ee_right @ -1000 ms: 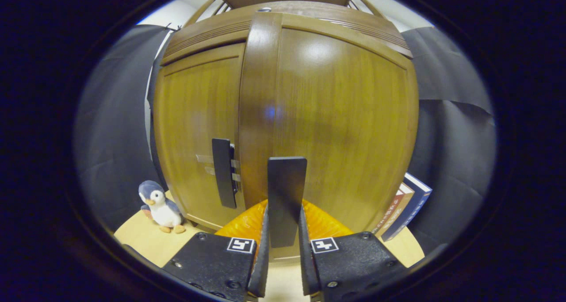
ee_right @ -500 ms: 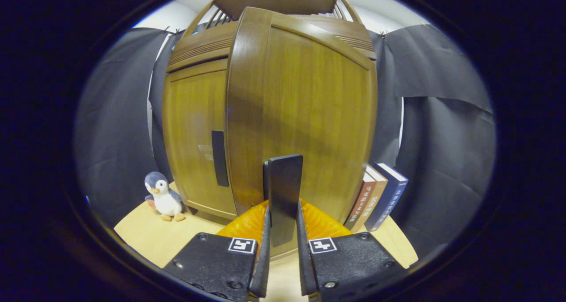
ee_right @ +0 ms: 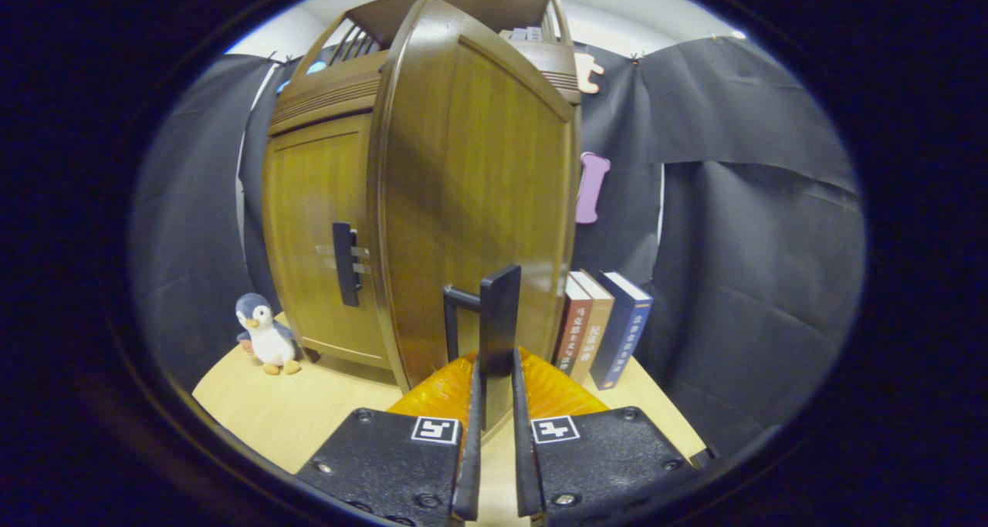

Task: Open the right door of the double-door shoe cabinet with the right hand, and open the left door with the left hand.

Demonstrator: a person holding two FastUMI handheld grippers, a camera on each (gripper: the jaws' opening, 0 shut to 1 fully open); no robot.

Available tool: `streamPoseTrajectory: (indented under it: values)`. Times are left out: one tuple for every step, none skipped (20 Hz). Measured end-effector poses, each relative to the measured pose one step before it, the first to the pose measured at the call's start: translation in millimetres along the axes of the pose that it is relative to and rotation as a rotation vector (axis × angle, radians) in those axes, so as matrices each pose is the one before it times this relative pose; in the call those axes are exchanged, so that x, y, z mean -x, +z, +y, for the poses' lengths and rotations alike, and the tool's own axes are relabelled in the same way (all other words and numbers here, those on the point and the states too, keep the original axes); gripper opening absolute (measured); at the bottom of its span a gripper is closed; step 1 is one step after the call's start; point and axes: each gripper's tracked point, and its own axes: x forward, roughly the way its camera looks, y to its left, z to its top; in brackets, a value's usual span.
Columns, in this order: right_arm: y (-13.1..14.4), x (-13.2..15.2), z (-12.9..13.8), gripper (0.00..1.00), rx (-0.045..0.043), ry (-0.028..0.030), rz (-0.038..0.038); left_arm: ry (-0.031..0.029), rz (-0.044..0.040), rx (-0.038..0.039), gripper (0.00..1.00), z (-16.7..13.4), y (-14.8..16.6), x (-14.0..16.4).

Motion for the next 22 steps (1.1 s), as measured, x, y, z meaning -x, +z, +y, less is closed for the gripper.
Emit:
streamPoseTrajectory:
  values:
    - [0.55, 3.60, -14.76, 0.20, -0.00692, -0.02573, -0.00326, -0.01055, 0.00065, -0.00047, 0.95, -4.17, 0.27, -0.91]
    - [2.37, -0.20, -15.70, 0.18, -0.01036, -0.02975, -0.00677, -0.01119, -0.00014, 0.00013, 0.95, -5.18, -0.01, -0.66]
    - [2.87, 1.70, -15.84, 0.16, -0.00722, -0.02597, -0.00260, -0.01120, 0.00148, -0.00035, 0.95, -5.55, -0.22, -0.67]
    - [0.69, -0.87, -11.17, 0.13, -0.01583, -0.00100, 0.00446, -0.01104, 0.00035, 0.00004, 0.95, -5.82, 0.27, 0.00]
    - [-0.37, 0.40, -4.18, 0.05, -0.01366, 0.01607, -0.00076, -0.00964, -0.00083, -0.00135, 0.95, -5.40, 0.79, 0.62]
    - [0.49, -0.34, -3.99, 0.04, 0.01305, 0.01319, -0.00560, -0.00781, -0.00279, -0.00446, 0.95, -5.51, 1.31, -0.50]
    - [-0.74, -1.44, -5.71, 0.02, 0.01203, 0.00944, -0.00127, -0.00306, -0.00096, -0.00700, 0.95, -4.34, 0.05, -1.20]
    - [0.68, -0.10, -1.60, 0.04, 0.00528, 0.01056, 0.00042, 0.00042, 0.00276, -0.00537, 0.95, -4.06, 0.12, -2.08]
    - [-0.07, -0.17, -0.63, 0.05, 0.00077, 0.00869, -0.00031, -0.00056, -0.00083, -0.00150, 0.95, -5.52, 0.77, -2.09]
    - [0.70, 1.03, -1.74, 0.05, 0.00357, 0.01016, -0.00236, 0.00422, -0.00162, -0.00043, 0.95, -5.48, 1.86, -1.87]
    - [0.12, 0.00, -2.59, 0.05, 0.00683, 0.01151, -0.00083, 0.00804, -0.00134, -0.00111, 0.95, -4.13, 1.27, 0.08]
    - [0.93, -0.45, -3.26, 0.05, 0.00649, 0.01397, 0.00018, 0.00945, 0.00192, -0.00064, 0.95, -4.67, 1.53, -0.91]
    - [-0.89, 1.54, -3.87, 0.05, 0.00380, 0.01619, 0.00074, 0.00942, 0.00131, 0.00177, 0.95, -4.57, 0.02, -1.73]
    - [0.25, -0.61, -4.48, 0.05, 0.00297, 0.01925, 0.00022, 0.00771, 0.00040, 0.00237, 0.95, -5.41, 1.74, -0.79]
    - [0.51, -0.74, -6.30, 0.05, 0.00040, 0.01550, 0.00185, 0.00903, -0.00148, 0.00114, 0.95, -5.62, 1.96, -0.04]
    - [0.30, -1.06, -5.60, 0.05, 0.00334, 0.01415, 0.00057, 0.01007, 0.00197, -0.00213, 0.95, -4.81, 0.22, -0.86]
    - [-0.05, -0.13, -4.42, 0.04, 0.00203, 0.01670, 0.00234, 0.01312, -0.00157, -0.00234, 0.95, -3.69, -0.12, -0.24]
    - [1.24, 1.38, -3.27, 0.04, 0.00481, 0.01694, 0.00093, 0.01334, 0.00488, -0.00144, 0.94, -4.14, -0.68, -0.61]
    - [-0.04, -1.29, -3.43, 0.04, 0.00841, 0.01916, 0.00225, 0.01161, 0.00400, 0.00215, 0.95, -4.10, -1.34, 1.23]
    - [0.19, -1.77, -3.94, 0.04, 0.01065, 0.01748, 0.00134, 0.00982, 0.00153, 0.00332, 0.95, -4.36, 0.14, 1.06]
    - [0.15, 0.47, -4.57, 0.04, 0.00352, 0.01587, 0.00050, 0.00936, 0.00475, 0.00451, 0.95, -2.98, -0.27, 0.69]
    - [0.13, 0.38, -4.34, 0.04, -0.00152, 0.01447, 0.00250, 0.00418, 0.00311, 0.00464, 0.95, -4.25, -0.94, 0.52]
